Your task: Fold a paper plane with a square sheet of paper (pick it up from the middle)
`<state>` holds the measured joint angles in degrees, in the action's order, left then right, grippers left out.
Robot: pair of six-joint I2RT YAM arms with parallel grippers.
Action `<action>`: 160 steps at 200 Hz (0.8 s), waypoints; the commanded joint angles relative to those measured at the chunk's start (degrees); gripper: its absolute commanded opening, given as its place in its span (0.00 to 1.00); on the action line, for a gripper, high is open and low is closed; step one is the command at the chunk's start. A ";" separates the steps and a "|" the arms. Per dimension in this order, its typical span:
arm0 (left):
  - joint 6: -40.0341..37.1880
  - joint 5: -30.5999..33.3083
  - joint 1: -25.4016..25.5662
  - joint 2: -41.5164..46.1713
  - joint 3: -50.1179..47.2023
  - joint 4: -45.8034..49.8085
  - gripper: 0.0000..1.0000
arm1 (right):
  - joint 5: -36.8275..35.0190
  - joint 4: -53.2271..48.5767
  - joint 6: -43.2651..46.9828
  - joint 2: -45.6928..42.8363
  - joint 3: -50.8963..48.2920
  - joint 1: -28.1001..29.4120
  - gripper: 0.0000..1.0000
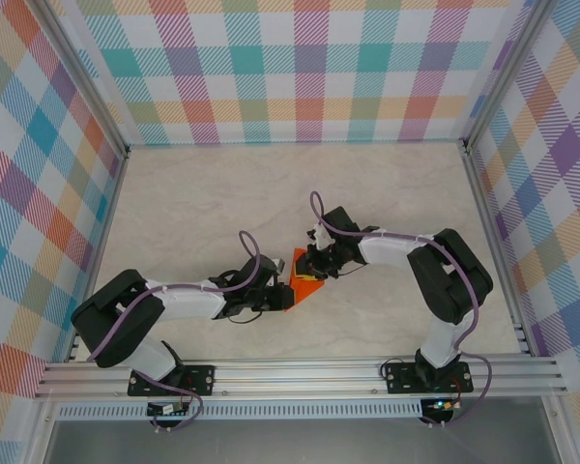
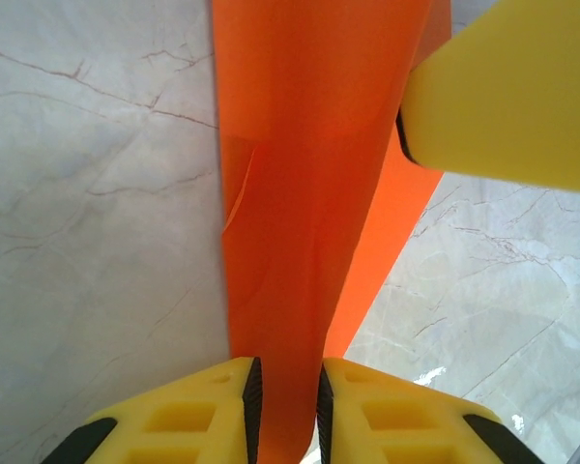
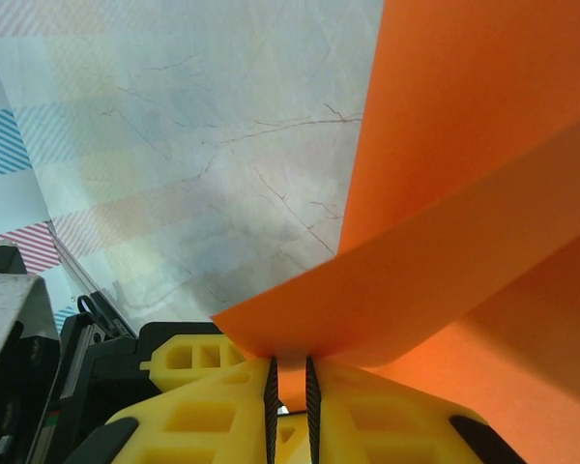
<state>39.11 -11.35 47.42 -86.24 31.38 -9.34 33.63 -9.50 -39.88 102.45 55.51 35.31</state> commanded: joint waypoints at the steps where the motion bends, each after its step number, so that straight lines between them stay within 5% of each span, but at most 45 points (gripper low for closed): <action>1: -1.57 -0.01 -0.61 1.07 1.21 2.39 0.25 | 0.17 0.15 -0.11 0.76 1.84 0.14 0.18; 94: -2.54 0.53 -0.63 0.32 1.68 2.60 0.07 | 0.02 -1.22 0.50 1.35 2.51 0.11 0.18; 160: -1.78 -6.93 -3.02 -0.08 1.71 -1.85 0.03 | 5.39 0.53 2.18 -0.70 1.00 1.24 0.21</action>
<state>37.65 -13.98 46.28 -86.17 31.77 -8.32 35.18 -9.91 -39.57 103.13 56.84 35.55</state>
